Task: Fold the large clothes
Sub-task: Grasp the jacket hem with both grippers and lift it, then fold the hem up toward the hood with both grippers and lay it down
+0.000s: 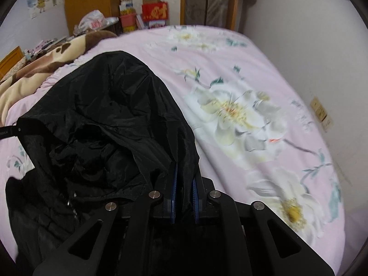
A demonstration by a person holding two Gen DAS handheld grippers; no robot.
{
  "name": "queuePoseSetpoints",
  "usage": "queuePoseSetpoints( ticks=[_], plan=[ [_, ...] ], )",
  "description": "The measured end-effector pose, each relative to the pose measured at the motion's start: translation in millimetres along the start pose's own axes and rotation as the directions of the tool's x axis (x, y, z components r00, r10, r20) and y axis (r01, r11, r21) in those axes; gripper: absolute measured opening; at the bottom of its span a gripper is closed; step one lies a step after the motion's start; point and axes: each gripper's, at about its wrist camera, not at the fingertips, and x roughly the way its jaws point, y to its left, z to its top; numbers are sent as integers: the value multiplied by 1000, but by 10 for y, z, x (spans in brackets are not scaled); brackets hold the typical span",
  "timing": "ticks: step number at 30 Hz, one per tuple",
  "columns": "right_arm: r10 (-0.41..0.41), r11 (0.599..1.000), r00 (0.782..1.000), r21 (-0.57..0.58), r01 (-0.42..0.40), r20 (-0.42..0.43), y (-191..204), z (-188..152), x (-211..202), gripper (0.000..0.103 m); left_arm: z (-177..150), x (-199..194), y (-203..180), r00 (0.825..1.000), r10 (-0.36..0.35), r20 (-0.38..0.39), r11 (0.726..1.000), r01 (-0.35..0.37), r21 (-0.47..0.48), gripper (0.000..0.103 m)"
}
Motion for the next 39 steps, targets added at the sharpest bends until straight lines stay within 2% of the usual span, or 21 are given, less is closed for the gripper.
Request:
queuePoseSetpoints(
  ticks=[5,8,11,13,18,23,25,29,30,35,39],
  plan=[
    [-59,994,986,-84,73,157,180,-250,-481,11,-278,-447,56,993,-60,102,998,60,-5,4],
    [-81,986,972,-128,111,221,288,-410,-665,11,-522,-630,146,989,-80,124,996,83,-17,4],
    [-89,977,970,-170,129,225,333,-637,-776,11,-801,-732,271,986,-103,130,993,110,-48,4],
    [-78,983,974,-148,110,211,285,-773,-823,11,-1013,-728,346,990,-91,112,993,98,-58,4],
    [-66,991,983,-101,84,173,180,-1058,-942,7,-1411,-717,543,989,-135,63,978,143,-148,6],
    [-71,996,988,-36,77,134,67,-1239,-1033,0,-1670,-773,658,983,-172,58,963,180,-200,28],
    [-78,997,990,-17,81,115,31,-1286,-1028,0,-1746,-778,709,985,-165,46,960,171,-222,45],
    [-61,997,994,45,57,94,-39,-1344,-1094,0,-1851,-852,770,981,-193,31,944,194,-267,54],
    [-58,997,993,46,54,100,-40,-1351,-1142,0,-1874,-900,773,982,-186,26,947,187,-260,61],
    [-19,999,990,40,13,141,-20,-1384,-1411,0,-1941,-1209,763,988,-146,55,971,154,-183,65],
    [51,997,984,42,-59,170,33,-1398,-1600,1,-1932,-1418,849,994,-91,63,975,102,-197,67]
  ],
)
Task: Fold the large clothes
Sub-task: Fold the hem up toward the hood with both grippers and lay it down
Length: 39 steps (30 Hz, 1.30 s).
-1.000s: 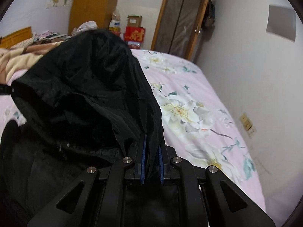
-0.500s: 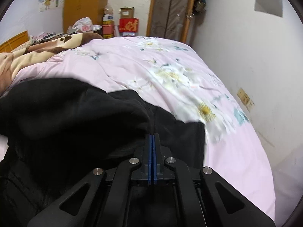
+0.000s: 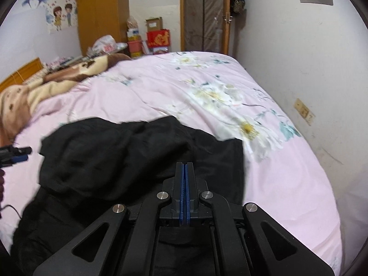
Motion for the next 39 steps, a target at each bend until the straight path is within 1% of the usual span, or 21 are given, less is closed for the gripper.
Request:
queuePoseSetpoints(
  ticks=[1,3,5,6,8,11,13,15,17,20,23,24,29,33,35,39],
  plan=[
    [12,1000,1000,-5,-12,3,40,-5,-24,2,15,-46,-29,1000,-3,6,1000,3,12,67],
    [33,999,999,-26,-32,15,163,7,-48,7,47,-78,-118,1000,-12,-1,1000,12,23,67],
    [70,997,998,-41,-70,7,290,30,-39,10,70,-89,-262,998,-63,2,997,63,33,67],
    [85,995,996,-44,-85,5,370,45,-22,15,81,-70,-363,998,-71,1,997,70,44,67],
    [118,991,993,-57,-117,1,511,64,19,21,78,-25,-548,996,-88,3,993,87,82,67],
    [146,987,989,-72,-145,3,699,82,108,25,19,140,-898,997,-73,-9,984,73,165,67],
    [163,984,987,-71,-163,-10,805,74,235,33,-56,297,-1101,997,-76,-29,974,80,211,68],
    [171,983,985,-69,-172,-23,872,43,348,43,-137,477,-1257,995,-71,-69,966,86,243,68],
    [183,980,982,-65,-186,-48,915,-17,477,46,-234,659,-1356,995,-43,-95,960,67,273,67],
    [168,982,980,-65,-175,-106,939,-143,682,47,-337,834,-1346,994,-12,-110,954,45,297,68],
    [154,983,975,-71,-167,-164,923,-318,856,47,-406,968,-1267,992,-15,-124,946,54,320,68],
    [157,983,973,-72,-171,-170,924,-373,891,47,-438,1017,-1247,992,-14,-125,940,56,337,68],
    [141,983,973,-93,-160,-185,913,-546,1024,47,-559,1141,-1188,993,-12,-114,930,53,363,68],
    [150,982,965,-82,-171,-217,884,-612,1135,46,-637,1226,-1117,993,-31,-110,931,69,358,70],
    [141,982,962,-92,-167,-233,902,-648,1188,46,-648,1249,-1125,993,-25,-115,932,65,357,70],
    [112,983,966,-115,-142,-233,932,-690,1207,46,-639,1262,-1126,992,-18,-123,933,61,354,70]
  ],
)
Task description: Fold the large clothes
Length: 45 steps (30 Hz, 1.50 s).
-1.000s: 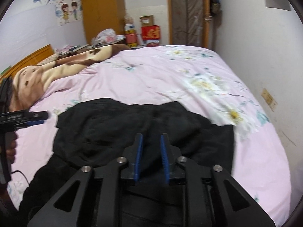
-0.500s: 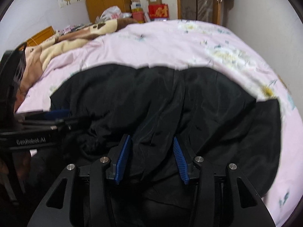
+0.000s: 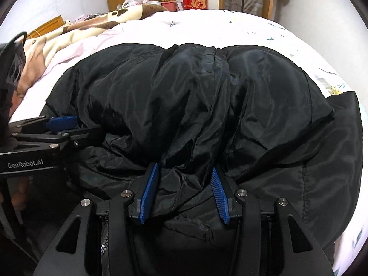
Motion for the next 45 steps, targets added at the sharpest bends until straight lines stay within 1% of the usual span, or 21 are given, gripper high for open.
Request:
queuePoseSetpoints(
  ticks=[3,7,8,10,11,13,15,17,20,21,23,24,26,28,29,30,34,37,40,43,45],
  plan=[
    [7,999,1000,37,-6,-17,-24,-6,-33,46,3,-26,-9,1000,0,-6,1000,0,6,70],
    [-6,999,999,41,8,-48,-26,12,-110,47,2,-145,-61,1000,12,-23,1000,-12,15,71],
    [-10,999,999,50,13,-52,-25,24,-153,47,2,-209,-71,999,5,-33,1000,-4,6,71],
    [-2,997,999,79,6,-43,-45,63,-302,47,7,-354,-83,1000,-10,-19,1000,10,-4,71],
    [9,996,1000,90,-7,-15,-59,78,-411,49,22,-446,-79,1000,-23,-4,1000,23,-1,71],
    [6,996,998,83,-10,55,-85,90,-628,51,66,-611,-56,999,-11,33,1000,11,-5,71],
    [-26,998,994,64,19,110,-121,124,-797,52,136,-725,2,998,-11,63,1000,12,-23,71],
    [-53,997,987,57,44,154,-182,212,-895,52,237,-783,75,996,5,84,999,-1,-46,71],
    [-103,991,974,104,83,201,-366,352,-907,54,412,-729,196,994,52,101,997,-46,-59,72],
    [-115,988,973,121,92,200,-413,406,-861,55,461,-629,255,993,78,88,995,-73,-64,72],
    [-133,983,975,149,107,180,-529,475,-694,55,498,-467,348,993,105,46,992,-101,-77,72],
    [-134,981,977,160,107,168,-591,493,-603,55,512,-373,387,993,112,43,991,-108,-84,72],
    [-122,980,983,172,97,138,-666,502,-429,55,497,-257,395,990,128,54,990,-124,-65,73],
    [-127,984,987,138,114,96,-680,474,-263,55,410,-196,343,985,155,77,988,-152,-37,75],
    [-141,985,987,115,132,76,-672,444,-170,55,379,-158,345,984,156,83,988,-153,-38,75],
    [-144,985,986,113,134,82,-677,395,-139,55,356,-113,360,984,154,89,988,-151,-46,75],
    [-133,985,988,121,122,82,-696,339,-58,55,295,-5,454,989,116,97,991,-108,-79,75],
    [-140,986,988,104,132,69,-664,285,-21,55,250,-7,441,989,114,96,992,-108,-58,75],
    [-145,985,988,104,138,58,-674,277,-42,55,268,-50,475,992,96,79,993,-90,-79,75],
    [-143,982,988,135,134,61,-678,295,-155,56,300,-225,475,994,85,64,991,-78,-107,75],
    [-140,979,986,161,124,89,-668,302,-362,56,269,-432,447,994,91,65,991,-84,-105,77]
  ],
)
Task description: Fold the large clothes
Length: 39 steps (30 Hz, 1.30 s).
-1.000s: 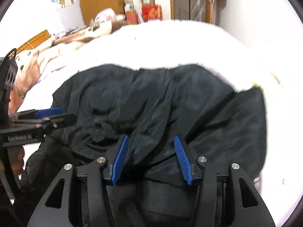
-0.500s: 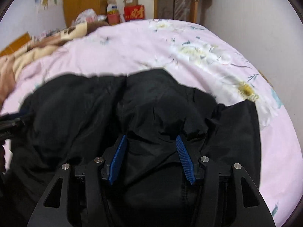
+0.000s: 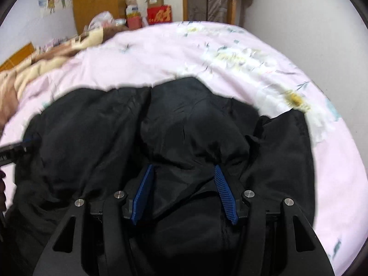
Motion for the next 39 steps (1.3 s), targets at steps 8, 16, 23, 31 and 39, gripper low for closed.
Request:
queuePoseSetpoints(
  ticks=[8,16,23,31,39],
  plan=[
    [54,995,993,73,-62,103,-63,-140,-1071,59,-356,-896,180,999,-38,13,998,38,-54,78],
    [1,996,985,90,-17,170,-7,-543,-1895,59,-840,-1694,257,998,-5,60,998,8,-62,78],
    [-20,996,985,93,5,169,35,-974,-2371,59,-1375,-2164,233,998,7,67,998,-3,-64,78],
    [-55,993,988,108,40,141,-5,-1590,-2697,60,-2130,-2395,328,999,44,23,998,-43,-50,78],
    [-105,990,991,100,97,87,-60,-2061,-2756,65,-2562,-2479,392,996,86,22,995,-85,-43,78]
  ],
)
